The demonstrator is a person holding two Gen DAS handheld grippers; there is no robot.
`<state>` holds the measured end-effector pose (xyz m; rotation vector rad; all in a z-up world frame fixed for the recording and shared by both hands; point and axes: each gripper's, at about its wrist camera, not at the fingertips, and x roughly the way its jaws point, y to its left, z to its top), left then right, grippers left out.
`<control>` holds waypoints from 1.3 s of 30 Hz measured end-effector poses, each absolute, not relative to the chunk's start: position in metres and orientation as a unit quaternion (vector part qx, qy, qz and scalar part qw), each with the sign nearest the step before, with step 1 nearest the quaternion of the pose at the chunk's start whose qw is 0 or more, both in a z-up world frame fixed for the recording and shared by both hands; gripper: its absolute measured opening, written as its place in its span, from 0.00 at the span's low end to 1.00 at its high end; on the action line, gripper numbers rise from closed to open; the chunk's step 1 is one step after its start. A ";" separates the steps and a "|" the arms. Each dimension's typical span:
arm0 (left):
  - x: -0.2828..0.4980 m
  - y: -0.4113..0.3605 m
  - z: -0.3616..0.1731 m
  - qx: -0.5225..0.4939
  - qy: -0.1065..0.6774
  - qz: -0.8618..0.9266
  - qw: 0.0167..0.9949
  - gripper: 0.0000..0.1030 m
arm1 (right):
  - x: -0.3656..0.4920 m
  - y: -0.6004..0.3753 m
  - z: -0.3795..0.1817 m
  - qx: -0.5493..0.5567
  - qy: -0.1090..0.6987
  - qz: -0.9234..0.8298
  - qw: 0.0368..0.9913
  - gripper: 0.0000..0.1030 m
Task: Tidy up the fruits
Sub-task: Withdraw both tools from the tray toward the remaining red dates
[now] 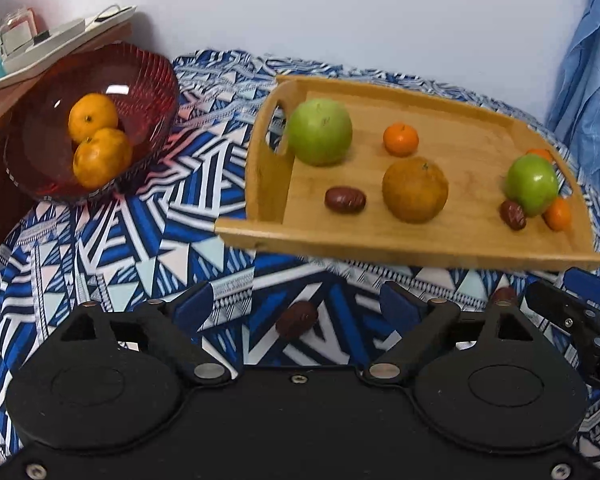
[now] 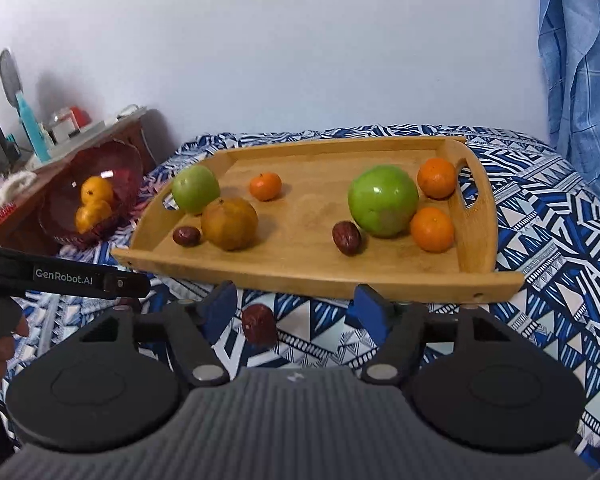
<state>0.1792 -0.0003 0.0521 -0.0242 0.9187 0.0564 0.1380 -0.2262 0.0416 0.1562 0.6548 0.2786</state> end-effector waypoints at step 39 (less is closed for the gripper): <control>0.149 -0.006 0.029 0.010 0.395 0.001 0.918 0.38 | 0.112 -0.186 0.010 0.083 0.297 0.065 0.949 0.48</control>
